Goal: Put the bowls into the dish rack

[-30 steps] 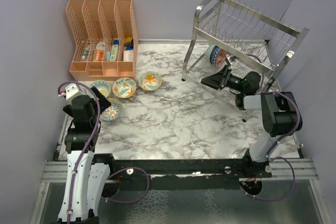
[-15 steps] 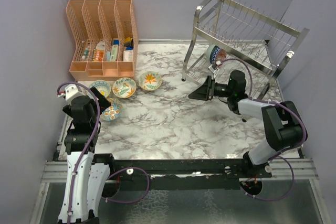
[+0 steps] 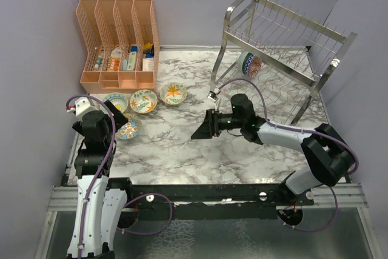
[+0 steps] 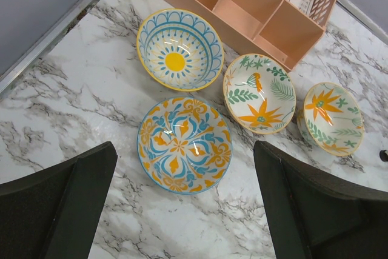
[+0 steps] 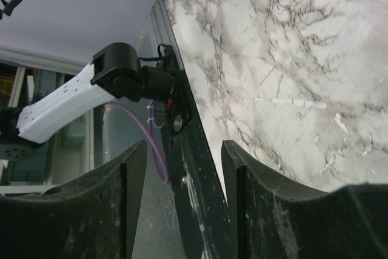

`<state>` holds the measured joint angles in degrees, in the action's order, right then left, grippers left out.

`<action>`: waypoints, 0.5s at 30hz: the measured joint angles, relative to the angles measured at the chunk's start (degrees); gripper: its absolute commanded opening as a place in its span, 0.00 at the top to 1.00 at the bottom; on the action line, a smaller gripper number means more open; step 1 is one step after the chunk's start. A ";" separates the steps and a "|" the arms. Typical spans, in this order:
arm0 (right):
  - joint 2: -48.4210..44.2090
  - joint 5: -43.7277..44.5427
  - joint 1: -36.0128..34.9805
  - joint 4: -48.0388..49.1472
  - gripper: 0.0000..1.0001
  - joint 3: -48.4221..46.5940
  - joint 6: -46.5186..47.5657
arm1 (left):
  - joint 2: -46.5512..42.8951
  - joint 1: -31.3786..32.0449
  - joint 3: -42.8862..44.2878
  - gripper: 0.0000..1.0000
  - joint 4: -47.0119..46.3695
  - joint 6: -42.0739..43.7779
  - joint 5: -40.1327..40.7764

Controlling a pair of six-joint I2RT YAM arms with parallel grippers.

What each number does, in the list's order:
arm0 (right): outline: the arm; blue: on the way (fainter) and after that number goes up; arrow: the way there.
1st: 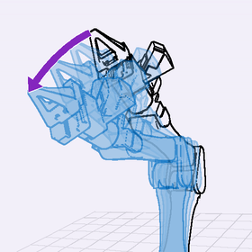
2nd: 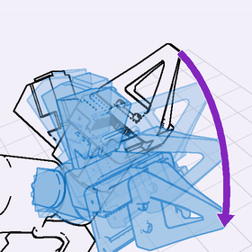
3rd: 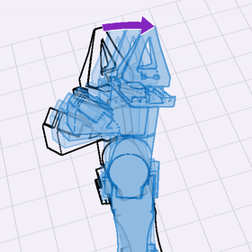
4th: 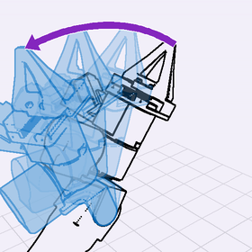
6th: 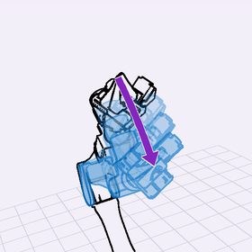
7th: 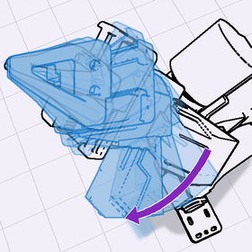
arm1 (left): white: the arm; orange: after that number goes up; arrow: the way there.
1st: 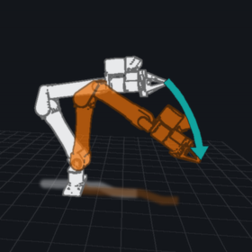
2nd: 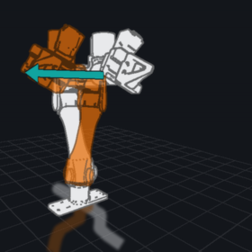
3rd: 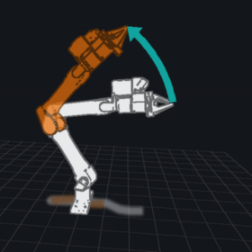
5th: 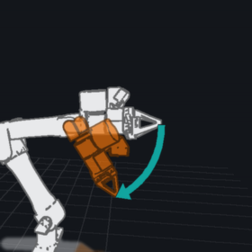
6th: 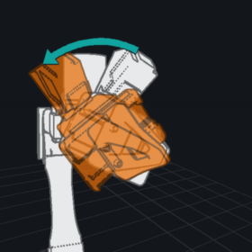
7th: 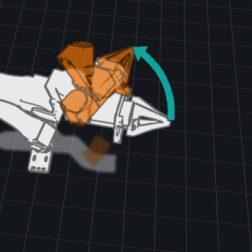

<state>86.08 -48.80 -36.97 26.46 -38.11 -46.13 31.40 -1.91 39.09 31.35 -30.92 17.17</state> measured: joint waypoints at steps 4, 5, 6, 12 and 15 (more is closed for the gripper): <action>1.79 5.60 -3.87 -6.40 0.45 -7.32 4.39 | 0.00 0.00 0.00 0.01 0.00 0.00 0.02; 2.58 7.17 -4.44 -7.80 0.45 -9.77 5.64 | 0.00 -0.02 0.00 0.01 0.00 0.00 0.02; 3.21 8.31 -4.81 -8.61 0.45 -11.69 6.49 | 0.00 0.00 0.00 0.01 0.00 0.00 0.02; 9.60 18.12 -7.23 -16.61 0.37 -24.11 12.83 | 0.61 -0.02 0.00 0.01 0.02 0.00 0.02; 13.33 24.13 -7.93 -21.55 0.35 -29.88 16.00 | 1.38 -0.02 0.00 0.01 0.02 0.00 0.02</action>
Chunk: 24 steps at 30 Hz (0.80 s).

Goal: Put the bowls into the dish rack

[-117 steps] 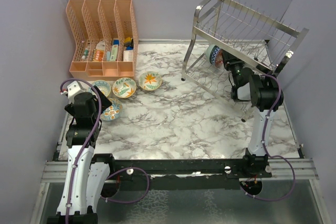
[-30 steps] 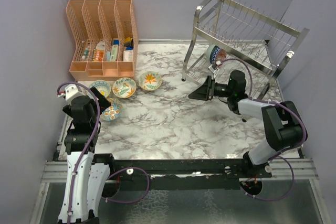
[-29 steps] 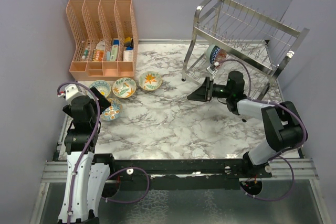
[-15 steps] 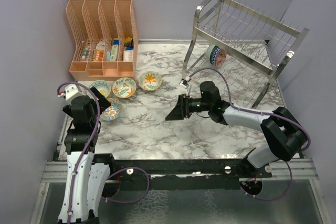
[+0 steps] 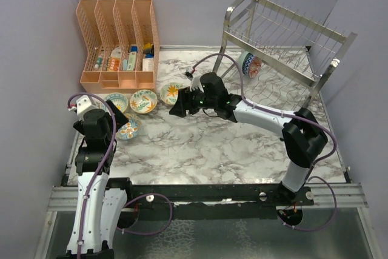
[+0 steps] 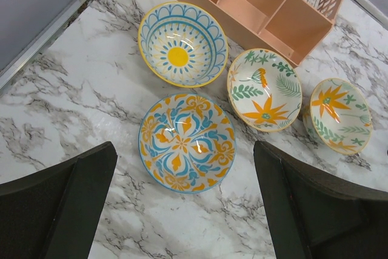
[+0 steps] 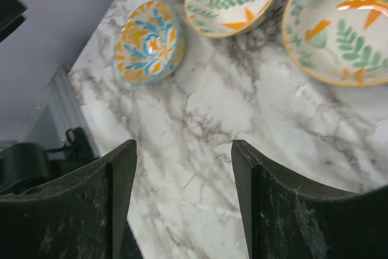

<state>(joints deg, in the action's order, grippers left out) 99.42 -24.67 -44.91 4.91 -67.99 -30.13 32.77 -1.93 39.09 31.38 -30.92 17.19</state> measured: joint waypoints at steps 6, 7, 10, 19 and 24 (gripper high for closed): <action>7.58 9.33 -0.26 -8.09 0.34 -11.17 5.27 | 0.57 0.00 0.00 0.01 -0.02 0.00 -0.02; 8.50 10.93 -0.26 -9.18 0.34 -12.52 6.23 | 0.61 0.00 0.00 0.01 -0.02 0.00 -0.04; 10.45 14.62 -0.24 -11.37 0.34 -15.52 9.38 | 0.83 0.00 0.00 0.01 -0.04 0.00 -0.04; 17.79 14.36 -1.07 -13.84 0.35 -25.09 26.84 | 1.25 0.00 0.00 0.01 -0.02 0.00 -0.04; 22.75 14.91 -2.12 -17.44 0.35 -31.12 35.26 | 1.25 0.00 0.00 0.01 -0.02 0.00 -0.04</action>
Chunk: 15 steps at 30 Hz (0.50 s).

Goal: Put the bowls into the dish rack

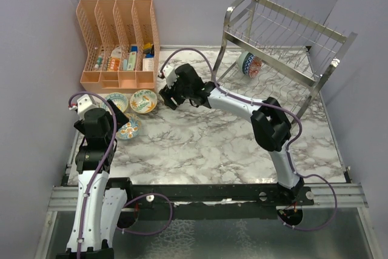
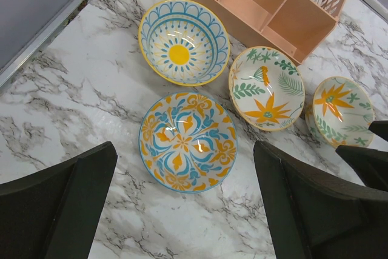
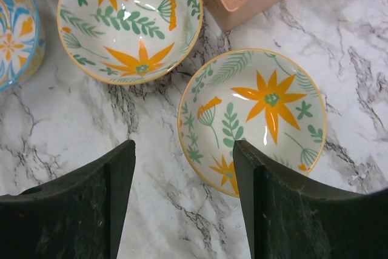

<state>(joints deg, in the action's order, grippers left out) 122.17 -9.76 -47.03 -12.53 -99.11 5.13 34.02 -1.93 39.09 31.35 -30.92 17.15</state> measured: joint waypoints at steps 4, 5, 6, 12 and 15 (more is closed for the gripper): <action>2.19 -0.09 -0.72 -1.46 0.36 -1.14 3.78 | 0.00 0.00 0.00 0.01 0.00 0.00 0.00; 2.69 -0.09 -0.85 -1.66 0.36 -1.38 4.26 | -0.02 0.00 0.00 0.01 0.00 0.00 0.02; 3.28 -0.11 -0.92 -2.08 0.37 -1.90 4.68 | -0.07 0.00 0.00 0.01 0.00 0.00 0.00; 6.25 -0.20 -1.05 -2.64 0.39 -3.78 6.05 | -0.26 -0.13 0.00 0.01 0.00 0.00 0.00; 7.39 0.26 -1.20 -2.56 0.41 -3.93 6.69 | -0.26 -0.22 0.00 0.01 0.00 0.00 0.00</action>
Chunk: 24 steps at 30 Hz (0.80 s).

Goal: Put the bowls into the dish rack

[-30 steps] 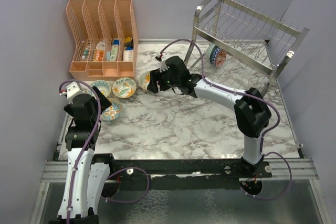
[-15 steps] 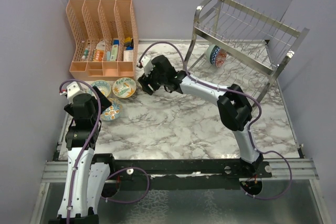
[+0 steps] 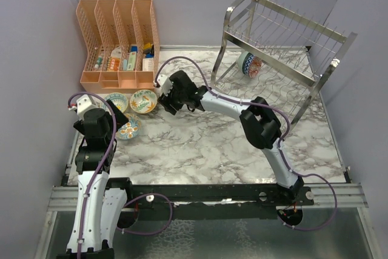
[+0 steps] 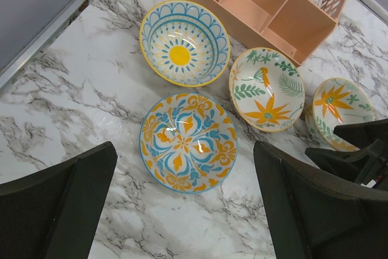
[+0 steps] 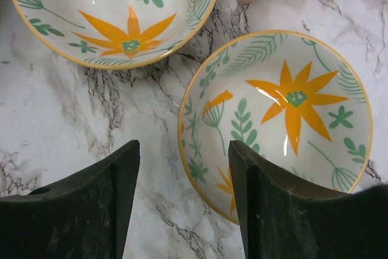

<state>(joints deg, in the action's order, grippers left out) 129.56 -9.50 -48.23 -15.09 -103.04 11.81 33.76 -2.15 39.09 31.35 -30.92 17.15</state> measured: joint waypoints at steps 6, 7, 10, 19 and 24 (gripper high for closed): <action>2.01 3.58 -0.90 0.11 0.46 -0.02 0.81 | 0.02 -0.15 0.00 0.01 -0.02 0.00 -0.02; 2.23 4.04 -1.01 0.11 0.47 -0.02 1.01 | 0.04 -0.15 0.00 0.01 -0.02 0.02 -0.02; 2.64 5.07 -1.16 0.07 0.51 -0.31 1.42 | 0.17 -0.37 0.00 0.01 -0.04 0.02 -0.20; 3.63 9.73 -1.95 0.72 0.67 -1.57 1.68 | 0.22 -0.52 0.00 0.01 -0.37 0.04 -0.57; 3.63 11.72 -2.21 1.75 0.94 -1.49 1.68 | 0.22 -0.68 0.00 0.01 -0.44 0.17 -1.05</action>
<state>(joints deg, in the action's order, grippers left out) 133.19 2.22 -50.43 -13.34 -104.53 13.50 33.98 -2.83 39.09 30.92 -30.74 16.10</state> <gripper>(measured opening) 0.201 0.991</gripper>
